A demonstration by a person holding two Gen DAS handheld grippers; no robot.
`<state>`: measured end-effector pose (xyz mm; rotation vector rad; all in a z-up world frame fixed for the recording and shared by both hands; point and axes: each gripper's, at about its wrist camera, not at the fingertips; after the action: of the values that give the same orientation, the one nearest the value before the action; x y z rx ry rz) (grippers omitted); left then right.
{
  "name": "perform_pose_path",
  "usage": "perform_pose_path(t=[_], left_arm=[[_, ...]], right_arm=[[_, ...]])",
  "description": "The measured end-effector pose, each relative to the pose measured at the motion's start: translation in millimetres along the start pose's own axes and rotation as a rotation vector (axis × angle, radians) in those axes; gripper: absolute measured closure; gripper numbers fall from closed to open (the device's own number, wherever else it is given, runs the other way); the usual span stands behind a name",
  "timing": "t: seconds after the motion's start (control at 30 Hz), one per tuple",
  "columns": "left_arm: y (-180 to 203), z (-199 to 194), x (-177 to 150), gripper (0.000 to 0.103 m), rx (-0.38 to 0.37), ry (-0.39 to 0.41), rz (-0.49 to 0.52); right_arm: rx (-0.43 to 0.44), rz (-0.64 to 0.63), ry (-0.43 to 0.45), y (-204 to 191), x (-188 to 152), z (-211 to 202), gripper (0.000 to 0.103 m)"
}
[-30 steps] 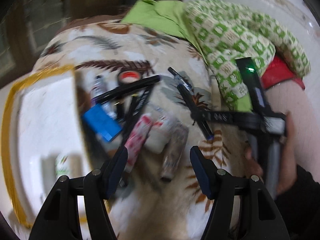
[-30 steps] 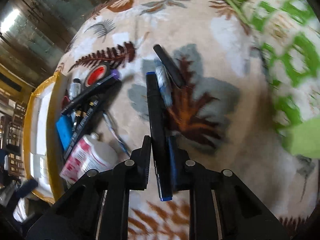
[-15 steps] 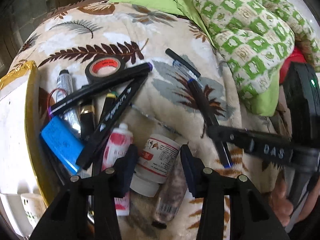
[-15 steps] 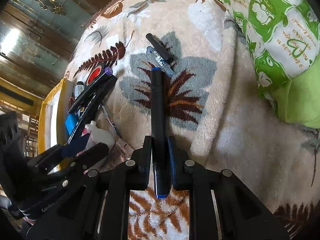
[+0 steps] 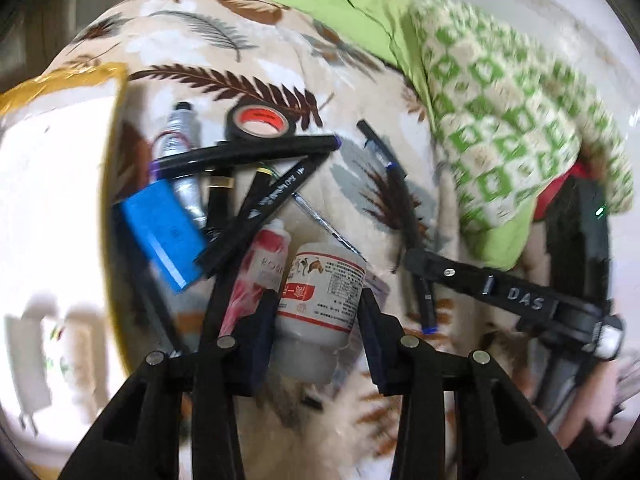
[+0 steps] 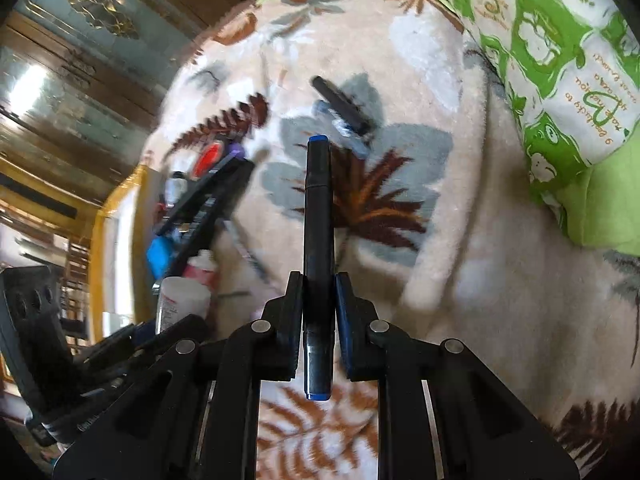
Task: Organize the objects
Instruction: 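Grasp the black marker with the right gripper while the left grasps the white bottle, then place the marker and white bottle into the tray and release both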
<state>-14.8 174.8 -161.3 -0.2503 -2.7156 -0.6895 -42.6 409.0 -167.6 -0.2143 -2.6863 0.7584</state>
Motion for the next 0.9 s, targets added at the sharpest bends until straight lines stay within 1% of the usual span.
perform_pose_path(t=[0.03,0.1,0.2,0.23,0.33,0.4,0.47,0.5,0.53,0.6,0.67,0.73,0.8,0.9], left_arm=[[0,-6,2,0.063,-0.007,0.006,-0.01],[-9,-31,5,0.063,-0.027,0.027,-0.042],[-30,-70,13,0.063,-0.025,0.07,-0.089],[-38,-83,14,0.063,-0.007,0.091,-0.096],[-73,-120,15,0.063,0.076,0.146,-0.125],[-99,-135,15,0.063,0.11,0.172,-0.158],[-129,-146,15,0.063,0.163,0.192,-0.201],[-146,-148,15,0.063,0.182,0.196,-0.223],[-158,-150,13,0.063,0.185,0.196,-0.243],[-184,-148,11,0.063,0.17,0.196,-0.3],[-202,-140,9,0.063,0.159,0.198,-0.347],[-215,-132,10,0.063,0.169,0.185,-0.373],[-213,-124,13,0.063,0.158,0.169,-0.366],[-201,-114,20,0.063,0.211,0.153,-0.294]], right_arm=[[0.037,-0.002,-0.003,-9,-2,-2,0.088],[0.079,-0.029,-0.004,-28,-5,-5,0.088],[0.15,-0.095,-0.007,-68,-11,-7,0.088],[0.167,-0.125,-0.015,-87,-12,-5,0.088],[0.203,-0.199,-0.03,-130,-15,4,0.088],[0.216,-0.238,-0.052,-153,-16,14,0.088],[0.22,-0.272,-0.079,-178,-17,30,0.088],[0.219,-0.285,-0.089,-187,-17,37,0.088],[0.215,-0.303,-0.104,-200,-20,46,0.088],[0.203,-0.326,-0.121,-213,-22,59,0.088],[0.184,-0.336,-0.144,-225,-22,77,0.088],[0.162,-0.344,-0.161,-233,-21,94,0.088],[0.134,-0.347,-0.171,-239,-20,108,0.088],[0.106,-0.334,-0.192,-243,-20,125,0.088]])
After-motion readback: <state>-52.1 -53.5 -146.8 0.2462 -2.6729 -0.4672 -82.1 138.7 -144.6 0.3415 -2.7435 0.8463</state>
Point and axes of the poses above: each gripper's, at about its wrist camera, not at the fingertips, and z roughly the way its jaws point, y to its right, x to its top, and after that the axes turned 3 degrees about -y, right-handed
